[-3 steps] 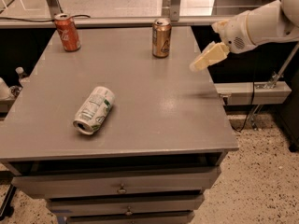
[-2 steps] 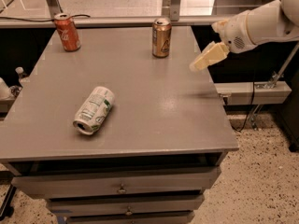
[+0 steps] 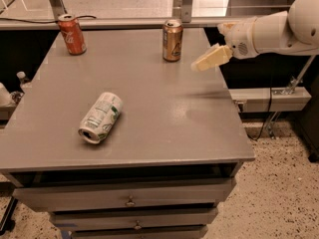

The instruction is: Move orange can near 7up can

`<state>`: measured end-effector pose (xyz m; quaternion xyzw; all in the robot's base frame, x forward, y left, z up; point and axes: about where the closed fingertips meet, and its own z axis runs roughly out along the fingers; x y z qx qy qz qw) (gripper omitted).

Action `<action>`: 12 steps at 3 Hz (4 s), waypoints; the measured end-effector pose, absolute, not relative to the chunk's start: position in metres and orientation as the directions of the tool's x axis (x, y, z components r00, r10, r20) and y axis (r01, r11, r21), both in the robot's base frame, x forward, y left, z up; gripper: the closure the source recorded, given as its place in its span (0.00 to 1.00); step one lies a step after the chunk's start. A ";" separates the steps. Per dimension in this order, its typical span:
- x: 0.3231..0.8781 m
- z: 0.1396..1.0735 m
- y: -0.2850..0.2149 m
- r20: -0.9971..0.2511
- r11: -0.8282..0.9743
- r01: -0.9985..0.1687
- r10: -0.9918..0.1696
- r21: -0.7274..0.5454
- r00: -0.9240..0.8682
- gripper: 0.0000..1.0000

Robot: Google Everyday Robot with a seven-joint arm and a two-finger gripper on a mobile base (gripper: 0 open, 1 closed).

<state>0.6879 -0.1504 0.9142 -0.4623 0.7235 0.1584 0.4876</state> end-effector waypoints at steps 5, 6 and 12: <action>0.803 0.880 -0.062 -0.982 0.568 -0.820 -0.184 -0.064 -0.050 0.16; 0.811 0.884 -0.055 -0.989 0.577 -0.815 -0.142 -0.047 -0.043 0.39; 0.600 0.928 -0.035 -0.993 0.408 -0.910 -0.059 0.071 -0.104 1.00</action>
Offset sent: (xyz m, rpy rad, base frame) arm 0.0780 0.0639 -0.0358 0.2934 -0.0116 0.0109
